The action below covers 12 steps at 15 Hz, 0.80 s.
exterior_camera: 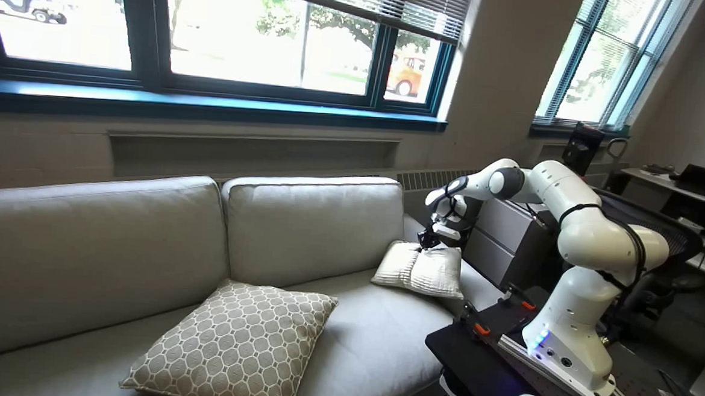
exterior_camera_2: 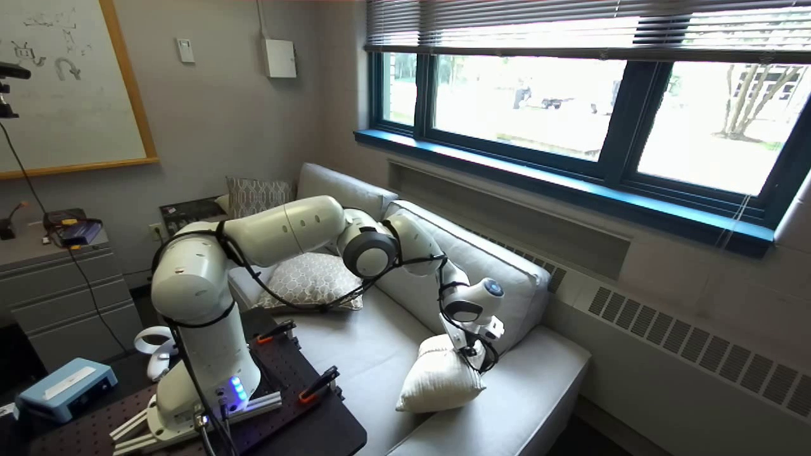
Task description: Put the two pillows on the right end of the chair
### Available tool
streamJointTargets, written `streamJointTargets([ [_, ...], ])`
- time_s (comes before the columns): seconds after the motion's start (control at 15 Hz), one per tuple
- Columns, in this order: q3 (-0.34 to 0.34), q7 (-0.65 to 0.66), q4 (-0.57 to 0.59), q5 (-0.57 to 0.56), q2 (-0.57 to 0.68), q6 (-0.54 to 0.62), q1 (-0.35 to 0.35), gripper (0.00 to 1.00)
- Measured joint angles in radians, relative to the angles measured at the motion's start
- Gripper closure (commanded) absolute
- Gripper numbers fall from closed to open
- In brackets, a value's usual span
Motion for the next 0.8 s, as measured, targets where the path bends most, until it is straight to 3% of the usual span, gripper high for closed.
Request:
streamJointTargets([
  [0.4, 0.011, 0.013, -0.292, 0.124, -0.102, 0.234, 0.012, 0.95],
  [0.8, 0.148, 0.053, -0.602, 0.174, -0.212, 0.613, -0.065, 0.95],
])
